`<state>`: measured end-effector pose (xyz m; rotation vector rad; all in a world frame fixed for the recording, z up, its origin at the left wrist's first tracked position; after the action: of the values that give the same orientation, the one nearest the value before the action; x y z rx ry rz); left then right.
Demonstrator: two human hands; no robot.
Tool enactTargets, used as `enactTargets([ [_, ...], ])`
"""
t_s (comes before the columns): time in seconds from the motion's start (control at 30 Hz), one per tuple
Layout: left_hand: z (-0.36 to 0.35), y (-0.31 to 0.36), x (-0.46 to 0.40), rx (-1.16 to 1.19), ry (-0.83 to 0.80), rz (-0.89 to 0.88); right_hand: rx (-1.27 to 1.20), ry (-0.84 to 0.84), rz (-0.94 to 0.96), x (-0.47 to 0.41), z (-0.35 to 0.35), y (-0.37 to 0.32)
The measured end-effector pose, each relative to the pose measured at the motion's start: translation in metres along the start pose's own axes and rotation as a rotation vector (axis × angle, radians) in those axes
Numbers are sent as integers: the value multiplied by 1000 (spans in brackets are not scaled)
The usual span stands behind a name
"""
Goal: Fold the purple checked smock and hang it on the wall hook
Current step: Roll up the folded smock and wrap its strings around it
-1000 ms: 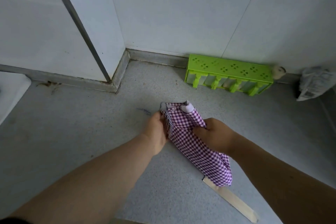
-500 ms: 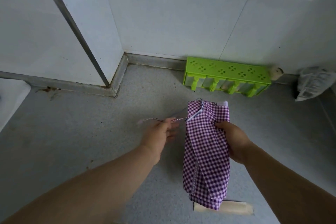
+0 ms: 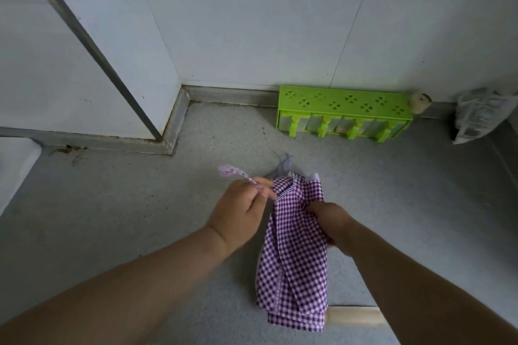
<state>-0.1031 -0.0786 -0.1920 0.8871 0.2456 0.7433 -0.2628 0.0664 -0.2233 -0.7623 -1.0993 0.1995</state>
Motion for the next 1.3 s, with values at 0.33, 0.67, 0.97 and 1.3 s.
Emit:
enactTargets([
  [0.33, -32, 46, -3, -773, -367, -847, 307, 8, 46, -9, -7, -13],
  [0.67, -54, 48, -36, -936, -521, 62, 372, 33, 42, -21, -8, -1],
  [0.97, -59, 40, -24, -433, -423, 174, 753, -98, 162, -23, -10, -7],
  [1.3, -77, 28, -34, -543, -700, 363, 478, -199, 119, -15, 12, 3],
])
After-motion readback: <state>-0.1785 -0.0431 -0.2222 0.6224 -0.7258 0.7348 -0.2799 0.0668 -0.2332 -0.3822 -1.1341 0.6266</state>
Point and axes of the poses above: each hand's wrist, its own x-axis away from the middle knuckle, its own z-axis out of the back of the hand, y = z × x, the point moved 3 cm from there along -x, towards the middle knuckle, and after that the axes turned 11 degrees about z, right-handed, at the moved point
